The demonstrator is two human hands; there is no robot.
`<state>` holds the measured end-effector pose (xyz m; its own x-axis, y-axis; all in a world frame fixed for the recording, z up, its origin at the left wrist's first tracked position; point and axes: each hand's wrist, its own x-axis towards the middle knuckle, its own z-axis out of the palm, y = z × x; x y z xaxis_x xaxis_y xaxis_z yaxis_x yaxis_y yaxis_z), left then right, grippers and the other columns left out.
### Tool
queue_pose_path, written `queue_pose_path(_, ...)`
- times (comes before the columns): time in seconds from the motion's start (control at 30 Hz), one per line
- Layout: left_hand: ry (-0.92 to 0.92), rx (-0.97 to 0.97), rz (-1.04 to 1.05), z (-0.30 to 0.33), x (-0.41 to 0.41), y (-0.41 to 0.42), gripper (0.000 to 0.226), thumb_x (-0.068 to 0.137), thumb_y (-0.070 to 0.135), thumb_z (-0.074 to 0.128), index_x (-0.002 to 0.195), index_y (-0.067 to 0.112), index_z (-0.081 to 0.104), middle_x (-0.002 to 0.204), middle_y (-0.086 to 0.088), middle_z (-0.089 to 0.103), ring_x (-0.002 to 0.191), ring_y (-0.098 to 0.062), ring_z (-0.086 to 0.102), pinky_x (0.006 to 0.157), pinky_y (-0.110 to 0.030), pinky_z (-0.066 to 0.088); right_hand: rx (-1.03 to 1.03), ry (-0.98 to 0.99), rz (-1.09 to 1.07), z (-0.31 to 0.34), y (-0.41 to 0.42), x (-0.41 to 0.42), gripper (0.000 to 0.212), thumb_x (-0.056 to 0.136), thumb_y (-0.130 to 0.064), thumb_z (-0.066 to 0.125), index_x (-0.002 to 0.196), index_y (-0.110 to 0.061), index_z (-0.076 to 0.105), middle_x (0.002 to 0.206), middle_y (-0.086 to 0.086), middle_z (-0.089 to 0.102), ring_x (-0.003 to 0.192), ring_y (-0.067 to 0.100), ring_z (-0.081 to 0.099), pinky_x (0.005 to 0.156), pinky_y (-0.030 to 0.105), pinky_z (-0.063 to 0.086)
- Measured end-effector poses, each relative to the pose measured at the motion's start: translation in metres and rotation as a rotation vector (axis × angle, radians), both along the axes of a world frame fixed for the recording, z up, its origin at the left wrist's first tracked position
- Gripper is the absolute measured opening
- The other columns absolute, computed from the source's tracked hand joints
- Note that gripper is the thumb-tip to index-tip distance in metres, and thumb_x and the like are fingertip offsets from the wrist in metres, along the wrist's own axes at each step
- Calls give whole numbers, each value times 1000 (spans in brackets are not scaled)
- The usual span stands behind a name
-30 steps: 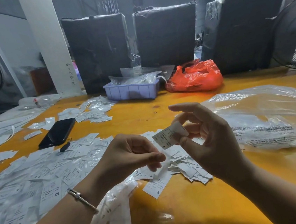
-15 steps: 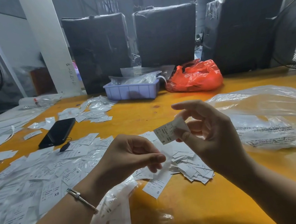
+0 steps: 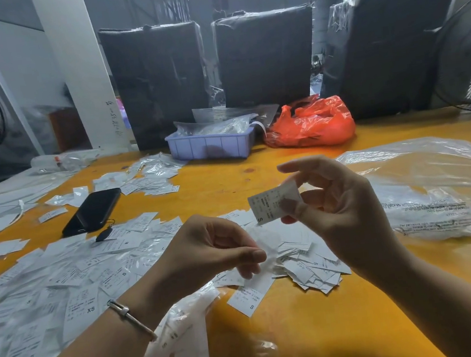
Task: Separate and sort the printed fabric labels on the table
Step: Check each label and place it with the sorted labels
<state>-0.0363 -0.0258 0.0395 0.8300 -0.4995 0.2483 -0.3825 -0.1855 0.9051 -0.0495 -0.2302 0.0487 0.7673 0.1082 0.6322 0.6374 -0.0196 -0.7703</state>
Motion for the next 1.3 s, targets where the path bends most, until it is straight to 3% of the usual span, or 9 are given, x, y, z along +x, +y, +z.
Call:
queue_pose_path(0.3, -28, 17, 26, 1, 0, 1, 16, 72, 16, 75, 77, 1, 75, 70, -12, 74, 58, -18, 68, 55, -17, 50, -118, 27, 5, -2, -2, 0, 40, 80, 17, 60, 104, -14, 65, 87, 11, 62, 72, 22, 68, 61, 25, 54)
queue_pose_path(0.43, -9, -15, 22, 0, 0, 0, 11, 72, 11, 74, 74, 0, 74, 68, -14, 73, 54, -15, 66, 53, -15, 47, -234, 12, -41, -2, 1, -1, 42, 76, 18, 61, 100, -16, 67, 82, 4, 63, 67, 10, 64, 63, 38, 58)
queue_pose_path(0.53, 0, -19, 23, 0, 0, -1, 12, 72, 12, 74, 73, 0, 73, 67, -14, 73, 53, -15, 66, 52, -15, 47, -282, 0, -68, -2, 1, -2, 45, 73, 18, 60, 100, -17, 69, 81, 4, 64, 68, 18, 63, 66, 44, 55)
queue_pose_path(0.77, -7, 42, 22, -1, 2, 1, 19, 74, 18, 73, 77, 0, 73, 70, -9, 74, 59, -17, 68, 56, -19, 50, -388, -12, -60, -2, 2, -1, 35, 75, 9, 71, 98, -18, 70, 79, -1, 71, 72, 13, 67, 63, 36, 55)
queue_pose_path(0.9, -23, 63, 53, -2, 2, 2, 19, 74, 28, 73, 77, 9, 74, 73, -7, 75, 61, -18, 70, 55, -21, 48, -317, 38, -81, 0, 0, 2, 26, 78, -3, 74, 100, -17, 70, 80, -2, 70, 72, 11, 65, 65, 28, 55)
queue_pose_path(1.03, -34, 69, 70, -2, 2, 2, 13, 77, 32, 71, 74, 19, 75, 76, -4, 76, 61, -17, 70, 54, -18, 48, -241, 78, -92, 1, -2, 3, 18, 78, 3, 72, 90, -11, 73, 73, 4, 71, 69, 21, 66, 69, 34, 56)
queue_pose_path(1.3, -20, 53, 78, -4, 4, 1, 19, 72, 31, 73, 74, 13, 75, 74, -4, 75, 62, -15, 70, 53, -19, 48, -336, 60, -112, -7, 4, 2, 14, 78, -2, 75, 86, -14, 77, 74, -2, 73, 68, 18, 67, 66, 39, 54)
